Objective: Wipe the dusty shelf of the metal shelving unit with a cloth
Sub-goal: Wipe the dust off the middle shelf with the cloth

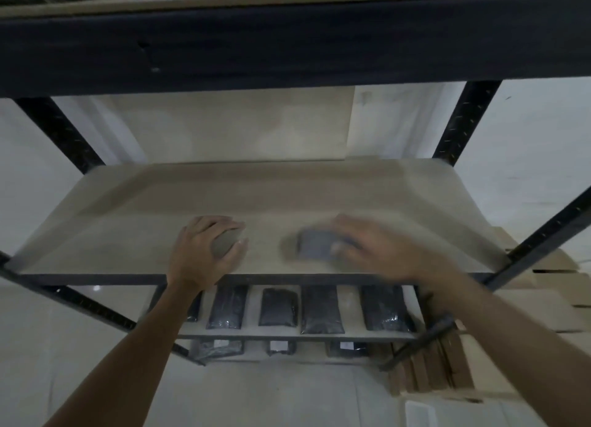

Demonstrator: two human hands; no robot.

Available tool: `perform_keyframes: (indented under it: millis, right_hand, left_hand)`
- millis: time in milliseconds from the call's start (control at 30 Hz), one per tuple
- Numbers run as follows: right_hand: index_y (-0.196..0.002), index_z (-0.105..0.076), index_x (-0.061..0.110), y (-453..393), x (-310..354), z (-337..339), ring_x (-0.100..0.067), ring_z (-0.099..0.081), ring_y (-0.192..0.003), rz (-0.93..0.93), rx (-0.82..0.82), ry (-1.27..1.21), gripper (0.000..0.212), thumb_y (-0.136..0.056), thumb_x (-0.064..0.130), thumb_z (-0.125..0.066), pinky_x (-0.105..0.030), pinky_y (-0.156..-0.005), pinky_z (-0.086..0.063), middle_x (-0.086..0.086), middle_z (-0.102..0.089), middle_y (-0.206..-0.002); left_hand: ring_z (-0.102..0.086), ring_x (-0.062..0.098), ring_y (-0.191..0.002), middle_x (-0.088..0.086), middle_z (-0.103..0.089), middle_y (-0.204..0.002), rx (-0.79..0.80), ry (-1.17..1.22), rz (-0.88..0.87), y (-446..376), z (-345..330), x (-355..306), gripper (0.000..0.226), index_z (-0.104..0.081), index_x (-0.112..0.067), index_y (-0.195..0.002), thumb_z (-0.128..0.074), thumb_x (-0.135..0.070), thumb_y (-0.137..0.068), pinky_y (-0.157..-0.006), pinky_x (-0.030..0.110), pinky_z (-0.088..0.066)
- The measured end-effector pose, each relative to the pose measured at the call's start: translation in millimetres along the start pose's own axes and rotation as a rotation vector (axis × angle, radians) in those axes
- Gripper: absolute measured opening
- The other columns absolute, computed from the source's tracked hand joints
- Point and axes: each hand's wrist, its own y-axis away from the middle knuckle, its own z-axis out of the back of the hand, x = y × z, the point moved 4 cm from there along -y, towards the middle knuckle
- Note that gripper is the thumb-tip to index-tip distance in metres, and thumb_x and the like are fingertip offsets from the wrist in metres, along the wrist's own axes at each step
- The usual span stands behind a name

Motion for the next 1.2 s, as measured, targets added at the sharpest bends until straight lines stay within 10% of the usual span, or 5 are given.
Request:
perform_keyframes:
  millis: [233, 833, 1200]
  right_hand:
    - [-0.143, -0.038, 0.008, 22, -186, 98, -0.048, -0.043, -0.127, -1.03, -0.463, 0.372, 0.043, -0.104, 0.026, -0.041, -0.057, -0.104, -0.041, -0.027, -0.04, -0.139]
    - [-0.155, -0.028, 0.027, 12, 55, -50, -0.01, -0.044, -0.107, -0.036, 0.043, 0.18, 0.051, -0.107, 0.031, -0.042, -0.025, -0.086, -0.043, 0.004, -0.04, -0.13]
    - [-0.142, -0.037, 0.002, -80, -133, 60, -0.046, -0.04, -0.132, -1.036, -0.412, 0.314, 0.046, -0.1, 0.018, -0.046, -0.054, -0.108, -0.04, -0.026, -0.035, -0.143]
  left_hand:
    - [-0.061, 0.021, -0.104, -0.004, -0.069, -0.117, 0.001, -0.014, -0.001, 3, -1, 3, 0.037, -0.074, -0.028, -0.114, -0.063, -0.051, -0.087, -0.089, 0.043, -0.052]
    - [-0.065, 0.021, -0.104, -0.006, -0.07, -0.116, 0.01, 0.017, 0.0, 1, -2, 5, 0.038, -0.075, -0.027, -0.113, -0.064, -0.054, -0.089, -0.088, 0.044, -0.053]
    - [-0.065, 0.022, -0.101, -0.003, -0.072, -0.117, 0.021, -0.057, 0.053, 11, 45, 75, 0.045, -0.075, -0.024, -0.113, -0.059, -0.057, -0.088, -0.087, 0.044, -0.055]
